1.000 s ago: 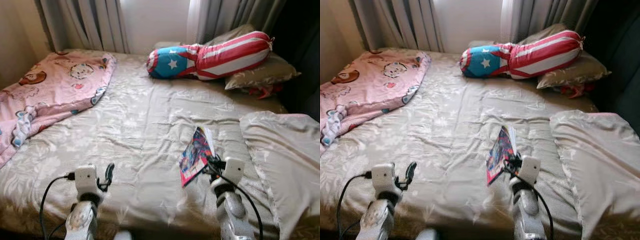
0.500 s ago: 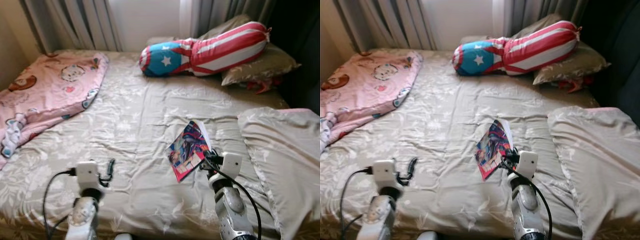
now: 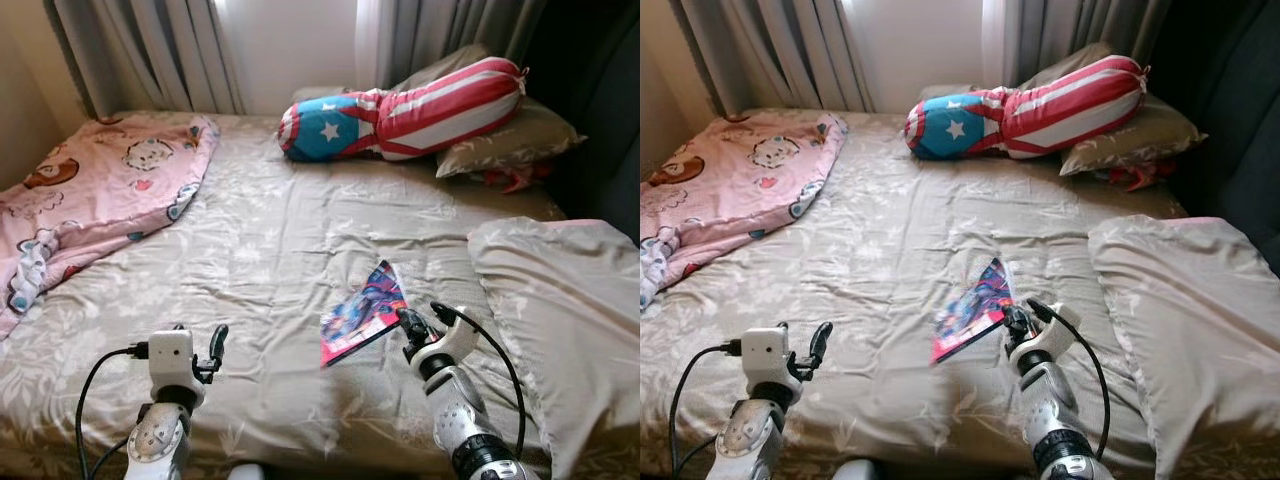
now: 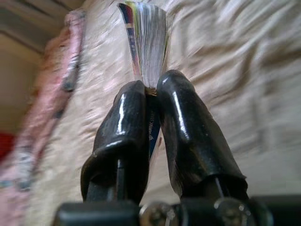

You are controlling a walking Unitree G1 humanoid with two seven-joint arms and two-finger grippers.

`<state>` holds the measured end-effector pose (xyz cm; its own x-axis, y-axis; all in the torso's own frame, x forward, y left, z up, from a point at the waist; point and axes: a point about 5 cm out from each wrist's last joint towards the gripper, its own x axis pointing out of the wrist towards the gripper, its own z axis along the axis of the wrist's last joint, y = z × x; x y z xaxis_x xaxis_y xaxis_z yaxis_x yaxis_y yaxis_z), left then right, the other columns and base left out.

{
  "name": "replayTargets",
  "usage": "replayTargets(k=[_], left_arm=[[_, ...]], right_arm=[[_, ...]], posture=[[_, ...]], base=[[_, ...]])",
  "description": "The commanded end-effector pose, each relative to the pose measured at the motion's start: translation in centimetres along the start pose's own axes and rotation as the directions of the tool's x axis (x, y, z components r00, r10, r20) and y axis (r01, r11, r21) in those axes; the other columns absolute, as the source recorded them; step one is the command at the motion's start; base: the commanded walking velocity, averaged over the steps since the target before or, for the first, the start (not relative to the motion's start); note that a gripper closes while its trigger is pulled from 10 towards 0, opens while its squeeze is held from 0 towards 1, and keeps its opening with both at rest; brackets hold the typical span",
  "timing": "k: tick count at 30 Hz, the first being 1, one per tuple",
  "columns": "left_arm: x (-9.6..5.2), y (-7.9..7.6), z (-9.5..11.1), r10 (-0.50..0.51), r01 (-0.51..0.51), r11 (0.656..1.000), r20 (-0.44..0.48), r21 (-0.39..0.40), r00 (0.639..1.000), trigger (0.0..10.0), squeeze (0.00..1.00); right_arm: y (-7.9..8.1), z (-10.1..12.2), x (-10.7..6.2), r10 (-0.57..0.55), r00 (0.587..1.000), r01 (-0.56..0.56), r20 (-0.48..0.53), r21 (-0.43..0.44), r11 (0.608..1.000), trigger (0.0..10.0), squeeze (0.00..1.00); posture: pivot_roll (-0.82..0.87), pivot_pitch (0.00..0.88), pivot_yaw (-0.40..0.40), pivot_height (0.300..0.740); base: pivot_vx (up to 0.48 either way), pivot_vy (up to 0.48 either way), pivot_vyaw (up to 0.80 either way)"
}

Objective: Clean up the room

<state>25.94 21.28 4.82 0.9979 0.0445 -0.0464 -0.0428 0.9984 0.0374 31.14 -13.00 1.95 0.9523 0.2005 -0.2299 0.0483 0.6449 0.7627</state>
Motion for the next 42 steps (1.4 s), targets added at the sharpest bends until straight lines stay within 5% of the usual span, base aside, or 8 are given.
replayTargets(k=[1,4,5,9,20,34,36,42], left_arm=[[-0.3,0.3,0.1,-0.021,0.021,0.999,-0.008,0.041,1.0,10.0,0.0],[-0.5,0.4,0.3,-0.032,0.032,0.998,-0.008,0.055,0.999,10.0,0.0],[-1.1,0.4,0.4,-0.053,0.054,0.995,-0.009,0.082,0.999,10.0,0.0],[-2.3,0.5,0.3,-0.071,0.074,0.993,-0.034,0.096,0.997,10.0,0.0],[-3.9,0.0,0.5,-0.121,0.13,0.985,-0.086,0.111,0.989,10.0,0.0],[-4.3,-0.3,0.4,-0.143,0.157,0.982,-0.127,0.105,0.982,10.0,0.0],[-4.2,-0.4,0.4,-0.143,0.157,0.982,-0.127,0.103,0.982,10.0,0.0],[-4.3,-0.4,0.2,-0.15,0.163,0.982,-0.139,0.095,0.979,10.0,0.0]], right_arm=[[0.9,0.9,0.7,0.048,0.998,-0.051,0.039,0.07,0.996,10.0,0.0],[0.2,0.9,0.5,0.002,0.999,-0.008,0.038,0.169,0.986,10.0,0.0],[-1.7,0.6,-0.2,-0.134,0.991,0.131,0.007,0.169,0.977,10.0,0.0],[-4.8,0.7,-1.8,-0.362,0.932,0.361,-0.024,0.163,0.918,10.0,0.0],[-8.2,2.4,-3.9,-0.529,0.848,0.508,0.038,0.227,0.831,10.0,0.0],[-9.1,2.1,-4.8,-0.557,0.83,0.546,0.019,0.18,0.819,10.0,0.02],[-9.3,2.2,-4.9,-0.564,0.825,0.551,0.024,0.187,0.814,10.0,1.0],[-10.0,3.0,-5.4,-0.606,0.794,0.585,0.049,0.207,0.784,10.0,1.0]], posture=[[0.15,0.0,0.007,0.657],[0.17,0.0,0.012,0.657],[0.21,0.019,0.017,0.657],[0.22,0.051,0.026,0.657],[0.22,0.108,0.05,0.657],[0.22,0.121,0.061,0.657],[0.22,0.123,0.061,0.657],[0.22,0.128,0.061,0.657]], base=[[0.0,0.0,0.0],[0.0,0.0,0.0],[0.0,0.0,0.0],[0.0,0.0,0.0],[0.0,0.0,0.0],[0.0,0.0,0.0],[0.0,0.0,0.0],[0.0,0.0,0.0]])
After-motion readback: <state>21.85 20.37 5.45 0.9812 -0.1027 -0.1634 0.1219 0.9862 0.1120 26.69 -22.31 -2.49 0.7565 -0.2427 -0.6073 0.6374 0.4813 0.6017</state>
